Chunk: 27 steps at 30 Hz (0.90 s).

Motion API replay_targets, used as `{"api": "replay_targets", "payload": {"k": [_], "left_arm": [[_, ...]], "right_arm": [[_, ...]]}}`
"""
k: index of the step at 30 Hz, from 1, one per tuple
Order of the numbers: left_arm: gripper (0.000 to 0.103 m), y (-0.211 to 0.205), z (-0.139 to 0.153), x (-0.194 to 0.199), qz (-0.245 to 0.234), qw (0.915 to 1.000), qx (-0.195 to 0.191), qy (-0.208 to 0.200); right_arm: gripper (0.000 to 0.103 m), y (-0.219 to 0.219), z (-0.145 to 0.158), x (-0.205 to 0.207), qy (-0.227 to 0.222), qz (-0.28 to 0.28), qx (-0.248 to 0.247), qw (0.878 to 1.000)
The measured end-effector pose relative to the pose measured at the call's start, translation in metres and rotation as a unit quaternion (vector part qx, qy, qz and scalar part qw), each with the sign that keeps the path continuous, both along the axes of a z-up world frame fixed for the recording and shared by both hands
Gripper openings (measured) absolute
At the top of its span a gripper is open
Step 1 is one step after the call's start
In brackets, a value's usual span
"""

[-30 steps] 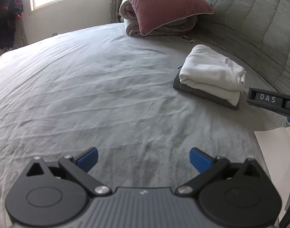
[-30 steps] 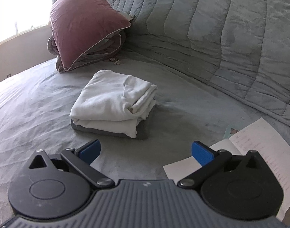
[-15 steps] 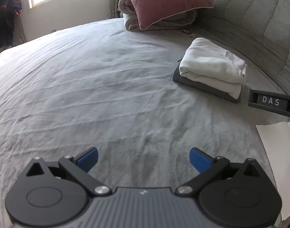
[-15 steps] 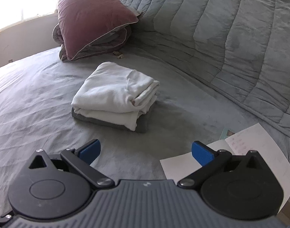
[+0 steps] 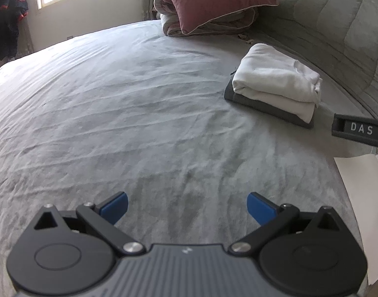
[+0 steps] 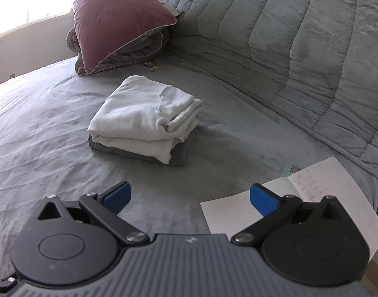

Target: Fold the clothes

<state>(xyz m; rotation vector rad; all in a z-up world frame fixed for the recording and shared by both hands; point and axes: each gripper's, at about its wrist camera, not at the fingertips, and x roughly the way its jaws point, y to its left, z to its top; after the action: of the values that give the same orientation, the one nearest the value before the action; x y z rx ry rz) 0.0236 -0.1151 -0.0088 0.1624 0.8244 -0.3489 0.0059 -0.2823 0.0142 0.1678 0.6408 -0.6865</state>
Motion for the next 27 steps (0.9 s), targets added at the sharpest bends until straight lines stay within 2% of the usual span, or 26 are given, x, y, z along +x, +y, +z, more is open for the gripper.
{"api": "replay_targets", "payload": {"k": [17,27], "left_arm": [[0.103,0.003,0.002,0.003,0.004,0.9999,-0.013,0.01],[0.102,0.026,0.013,0.003,0.038,0.999,-0.022,-0.004]], "right_arm": [[0.103,0.004,0.005,-0.002,-0.004,0.017,-0.002,1.0],[0.103,0.023,0.008,0.0,-0.01,0.055,0.005,0.998]]}}
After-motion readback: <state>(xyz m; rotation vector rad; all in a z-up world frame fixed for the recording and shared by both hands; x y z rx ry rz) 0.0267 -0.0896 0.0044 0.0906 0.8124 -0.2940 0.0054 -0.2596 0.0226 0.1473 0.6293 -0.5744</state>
